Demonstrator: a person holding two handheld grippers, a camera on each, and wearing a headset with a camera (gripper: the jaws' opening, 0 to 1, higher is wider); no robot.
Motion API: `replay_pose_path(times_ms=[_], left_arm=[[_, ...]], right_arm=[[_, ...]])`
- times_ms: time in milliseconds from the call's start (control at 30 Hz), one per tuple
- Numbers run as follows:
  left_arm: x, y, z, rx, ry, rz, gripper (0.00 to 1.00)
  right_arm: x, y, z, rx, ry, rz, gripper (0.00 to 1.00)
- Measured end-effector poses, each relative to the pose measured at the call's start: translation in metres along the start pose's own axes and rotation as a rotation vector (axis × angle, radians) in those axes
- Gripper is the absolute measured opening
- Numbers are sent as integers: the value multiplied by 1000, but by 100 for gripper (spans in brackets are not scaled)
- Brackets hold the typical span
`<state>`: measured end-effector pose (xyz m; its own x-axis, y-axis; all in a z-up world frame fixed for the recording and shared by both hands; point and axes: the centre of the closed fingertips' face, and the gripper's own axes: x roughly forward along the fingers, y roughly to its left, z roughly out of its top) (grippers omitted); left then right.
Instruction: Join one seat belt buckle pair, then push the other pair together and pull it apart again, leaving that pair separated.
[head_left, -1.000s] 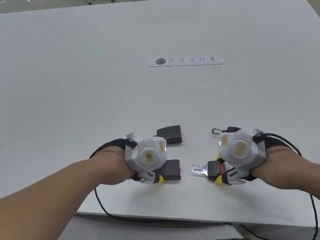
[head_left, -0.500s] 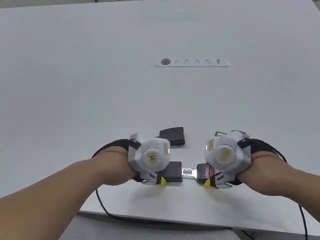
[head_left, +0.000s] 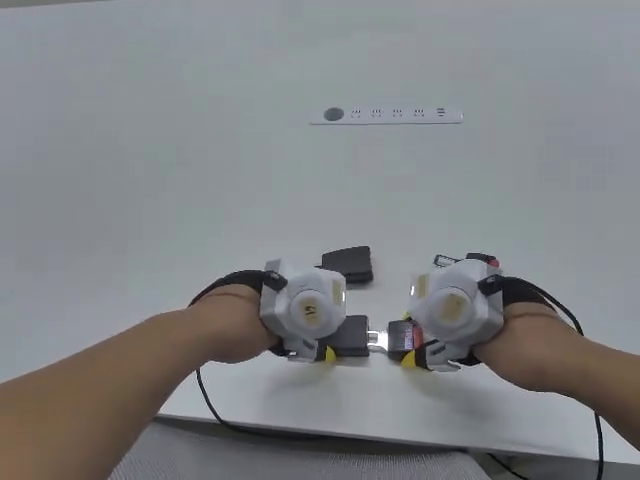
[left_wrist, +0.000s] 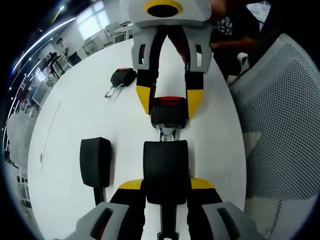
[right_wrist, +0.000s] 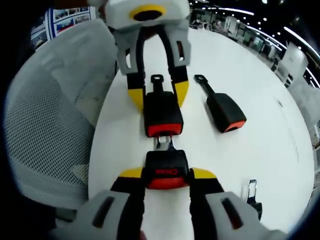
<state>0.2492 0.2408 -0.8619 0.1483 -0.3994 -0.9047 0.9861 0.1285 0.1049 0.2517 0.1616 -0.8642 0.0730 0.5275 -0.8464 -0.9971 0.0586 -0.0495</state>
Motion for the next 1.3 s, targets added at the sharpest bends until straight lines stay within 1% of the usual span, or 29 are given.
replay_pose_path(times_ms=[133, 167, 267, 500, 533, 567, 633, 700, 767, 933, 967, 1033, 1133, 1300], left_arm=[[0, 0, 0, 2, -1, -5, 32], [0, -1, 0, 4, -1, -7, 32], [1, -1, 1, 9, -4, -19, 32], [1, -1, 1, 16, -2, -31, 31], [1, -1, 1, 26, -2, -36, 32], [1, -1, 1, 24, -1, -36, 32], [1, -2, 1, 29, 0, -38, 32], [0, 0, 1, 24, -1, -35, 31], [0, 0, 1, 23, -5, -37, 31], [-1, 0, 2, 21, -1, -33, 32], [-2, 0, 1, 24, -1, -25, 32], [-4, 0, 0, 23, -29, -13, 31], [-4, 1, -1, 4, -47, -16, 31], [-3, 1, -1, 13, -29, -22, 31]], right_arm=[[2, 2, 4, 12, 8, 0, 33], [2, 3, 5, 4, 19, -2, 33], [4, 3, 7, -3, 21, -4, 32], [4, 2, 9, -8, 12, -9, 32], [7, 5, 15, 7, -7, -5, 32], [9, 5, 17, -8, -2, -9, 32], [10, 5, 20, -2, -8, -6, 32], [11, 3, 15, 11, 0, -7, 32], [11, 3, 15, 18, -6, -6, 32], [11, 4, 15, 11, 7, -10, 32], [11, 4, 13, 1, 17, -7, 32], [9, 4, 12, -3, 12, -7, 31], [9, 3, 13, -5, 10, -2, 31], [8, 3, 13, 0, 20, 3, 31]])
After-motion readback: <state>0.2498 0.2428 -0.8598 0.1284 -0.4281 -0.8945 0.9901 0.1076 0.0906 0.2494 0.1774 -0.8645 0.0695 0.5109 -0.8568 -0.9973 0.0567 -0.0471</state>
